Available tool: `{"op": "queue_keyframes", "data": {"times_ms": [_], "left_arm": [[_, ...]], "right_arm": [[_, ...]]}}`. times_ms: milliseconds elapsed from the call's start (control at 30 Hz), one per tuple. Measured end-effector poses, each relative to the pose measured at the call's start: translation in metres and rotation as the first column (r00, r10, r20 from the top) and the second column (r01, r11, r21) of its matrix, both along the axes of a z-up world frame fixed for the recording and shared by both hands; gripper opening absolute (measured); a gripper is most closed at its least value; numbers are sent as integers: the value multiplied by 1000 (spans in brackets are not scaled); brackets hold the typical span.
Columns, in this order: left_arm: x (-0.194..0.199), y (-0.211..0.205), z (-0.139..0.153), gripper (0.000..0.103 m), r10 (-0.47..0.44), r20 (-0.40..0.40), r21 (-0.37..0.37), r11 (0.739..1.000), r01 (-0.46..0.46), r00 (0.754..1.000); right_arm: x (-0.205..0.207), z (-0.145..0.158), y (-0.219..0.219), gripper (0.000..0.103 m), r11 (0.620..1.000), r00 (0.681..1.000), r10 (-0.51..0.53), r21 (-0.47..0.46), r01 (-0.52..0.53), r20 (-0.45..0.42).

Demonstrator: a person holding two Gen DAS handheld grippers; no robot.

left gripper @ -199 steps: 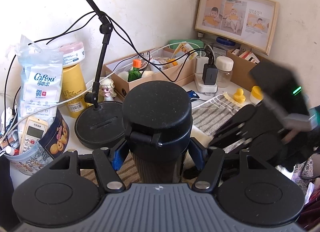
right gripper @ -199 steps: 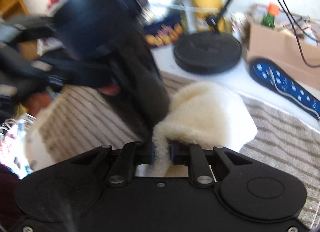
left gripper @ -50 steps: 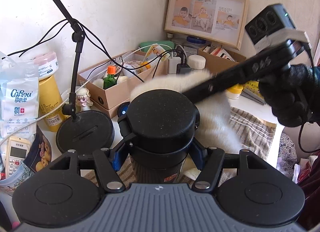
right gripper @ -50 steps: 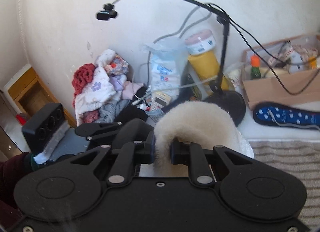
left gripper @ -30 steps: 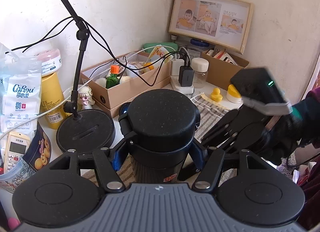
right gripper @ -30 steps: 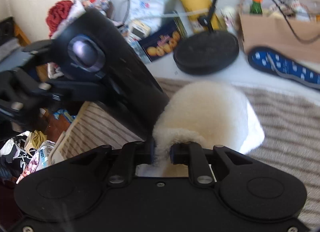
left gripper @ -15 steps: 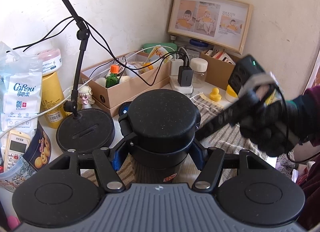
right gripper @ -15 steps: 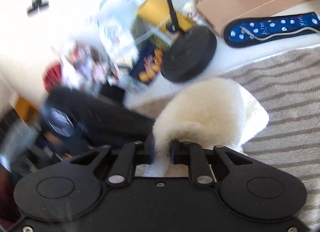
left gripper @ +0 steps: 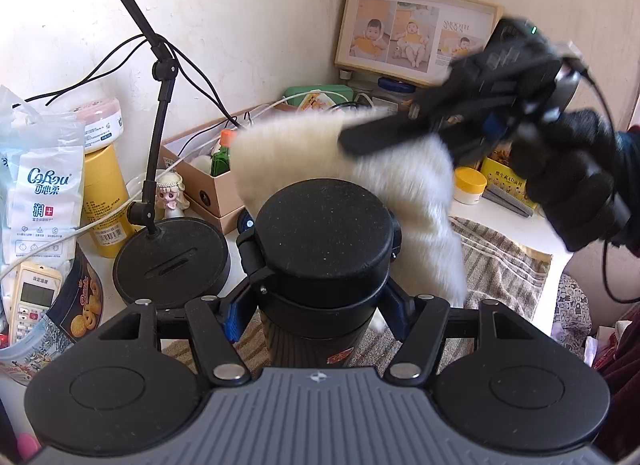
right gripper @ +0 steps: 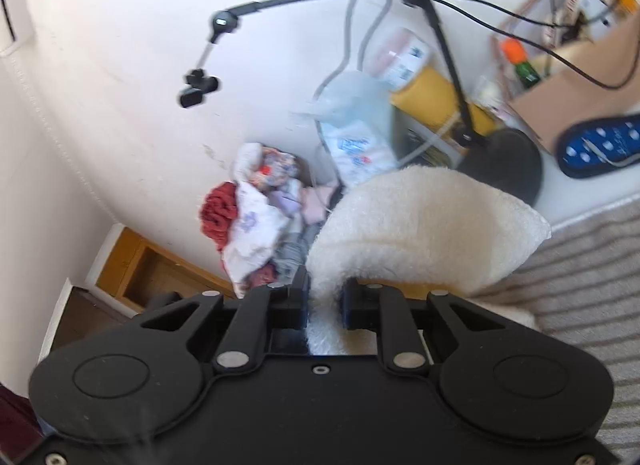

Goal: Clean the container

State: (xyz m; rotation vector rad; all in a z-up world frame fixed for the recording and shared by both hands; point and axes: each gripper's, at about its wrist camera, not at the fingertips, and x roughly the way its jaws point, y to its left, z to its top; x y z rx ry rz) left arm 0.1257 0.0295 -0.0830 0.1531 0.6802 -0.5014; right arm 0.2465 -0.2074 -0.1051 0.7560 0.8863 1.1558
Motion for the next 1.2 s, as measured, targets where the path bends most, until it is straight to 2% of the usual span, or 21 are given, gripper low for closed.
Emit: {"op": "queue_keyframes", "data": {"times_ms": [100,200,300,467,967,1200], "left_arm": [[-1,1,0,64,1,1,-1,1000,-1,1000],[-2,1,1,64,4,2,-3,1000,-4,1000],[-3,2,1,64,4,4,-4,1000,-4,1000],[-3,3,3,64,8,5,-5,1000,-8,1000],[-2,2,2,64,18,7,-11,1000,-18,1000],[2,-1,2,64,21,6,-9,1000,-21,1000]], "right_arm": [[-6,19,2,14,1000,998,24,10,-24,50],[-12,21,4,14,999,996,45,-32,-43,83],[-7,-4,-4,14,1000,1000,3,-6,-3,-18],[-7,-48,-7,14,996,990,-38,-80,28,-134],[-1,-116,3,14,966,952,-125,-252,53,-278],[3,-130,6,14,950,948,-140,-310,47,-286]]}}
